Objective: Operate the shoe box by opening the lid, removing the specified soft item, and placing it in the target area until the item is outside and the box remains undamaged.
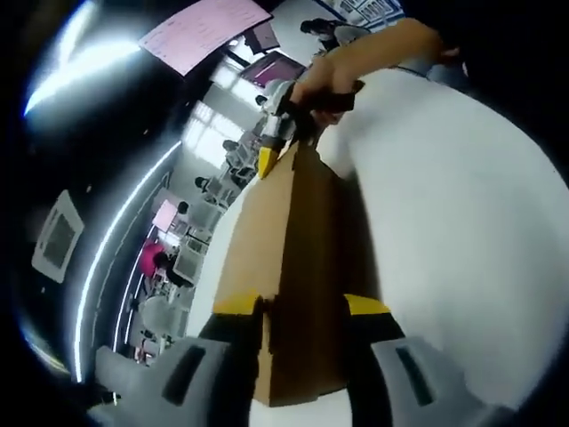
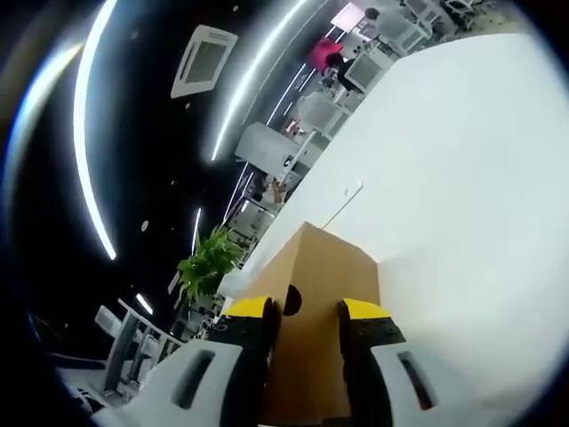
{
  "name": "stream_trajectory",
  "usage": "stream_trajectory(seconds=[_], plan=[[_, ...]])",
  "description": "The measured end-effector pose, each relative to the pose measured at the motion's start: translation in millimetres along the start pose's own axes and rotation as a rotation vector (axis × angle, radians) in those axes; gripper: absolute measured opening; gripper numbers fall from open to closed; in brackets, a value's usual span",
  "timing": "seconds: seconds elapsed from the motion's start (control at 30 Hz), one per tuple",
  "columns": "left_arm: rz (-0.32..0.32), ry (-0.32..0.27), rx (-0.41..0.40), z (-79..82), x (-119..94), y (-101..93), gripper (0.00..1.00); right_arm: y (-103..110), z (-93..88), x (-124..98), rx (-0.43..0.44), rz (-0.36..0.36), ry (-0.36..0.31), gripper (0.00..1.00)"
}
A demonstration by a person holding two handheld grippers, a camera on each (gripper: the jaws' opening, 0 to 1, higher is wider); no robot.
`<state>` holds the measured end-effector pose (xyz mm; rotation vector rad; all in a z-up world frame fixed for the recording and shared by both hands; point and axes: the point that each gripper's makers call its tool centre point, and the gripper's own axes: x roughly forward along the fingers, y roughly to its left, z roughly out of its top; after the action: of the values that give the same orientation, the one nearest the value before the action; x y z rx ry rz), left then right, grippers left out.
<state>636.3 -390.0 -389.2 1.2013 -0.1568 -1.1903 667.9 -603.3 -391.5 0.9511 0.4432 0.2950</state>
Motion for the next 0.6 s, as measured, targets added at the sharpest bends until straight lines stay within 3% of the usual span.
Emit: stream_trajectory(seconds=[0.13,0.2,0.6], plan=[[0.003,0.001,-0.018,0.4,0.8,-0.5,0.35,-0.4,0.2,0.0,0.002,0.000,-0.002,0.30],[0.023,0.026,0.033,-2.6,2.4,0.9,0.34,-0.6,0.5,-0.1,0.001,0.000,-0.002,0.30],[0.063,0.044,0.109,-4.3,3.5,1.4,0.33,-1.7,1.3,-0.1,0.004,0.002,-0.003,0.30]])
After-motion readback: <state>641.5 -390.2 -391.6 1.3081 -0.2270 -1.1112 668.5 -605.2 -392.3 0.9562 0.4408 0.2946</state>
